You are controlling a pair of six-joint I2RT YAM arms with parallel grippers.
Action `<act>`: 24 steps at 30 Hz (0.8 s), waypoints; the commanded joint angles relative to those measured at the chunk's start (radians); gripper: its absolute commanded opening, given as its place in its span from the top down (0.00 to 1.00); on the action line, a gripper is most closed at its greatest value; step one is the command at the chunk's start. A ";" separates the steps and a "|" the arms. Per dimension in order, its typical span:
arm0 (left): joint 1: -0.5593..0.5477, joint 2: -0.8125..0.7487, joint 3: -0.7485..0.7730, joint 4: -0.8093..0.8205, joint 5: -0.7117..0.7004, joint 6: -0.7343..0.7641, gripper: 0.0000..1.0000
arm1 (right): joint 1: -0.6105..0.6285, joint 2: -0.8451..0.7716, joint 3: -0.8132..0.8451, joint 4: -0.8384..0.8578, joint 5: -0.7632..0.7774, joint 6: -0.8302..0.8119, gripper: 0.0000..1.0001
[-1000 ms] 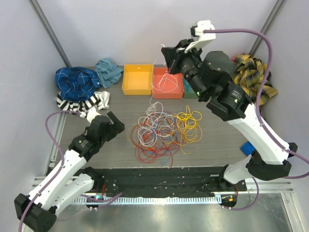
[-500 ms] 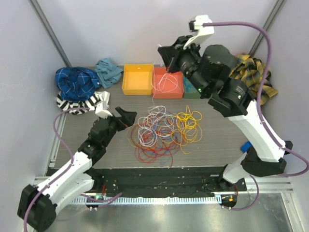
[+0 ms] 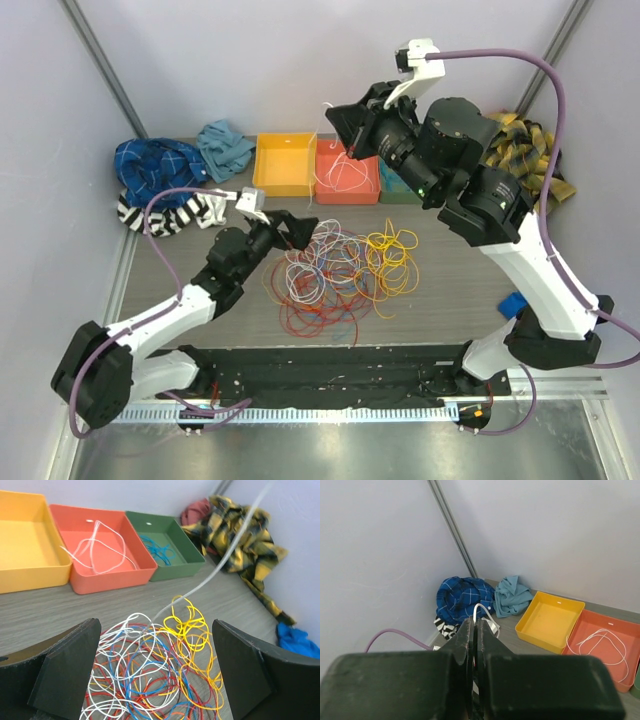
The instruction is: Untangle the cables
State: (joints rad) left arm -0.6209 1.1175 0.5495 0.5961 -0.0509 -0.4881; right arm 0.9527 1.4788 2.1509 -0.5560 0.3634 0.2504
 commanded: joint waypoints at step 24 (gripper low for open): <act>-0.030 0.108 0.734 -0.507 -0.263 0.194 1.00 | 0.000 -0.245 -0.434 0.070 0.046 0.072 0.16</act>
State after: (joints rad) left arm -0.6613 1.2503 0.9958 0.2943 -0.2157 -0.3389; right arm 0.9527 1.2594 1.8267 -0.5335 0.3809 0.2897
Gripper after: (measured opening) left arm 0.023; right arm 0.725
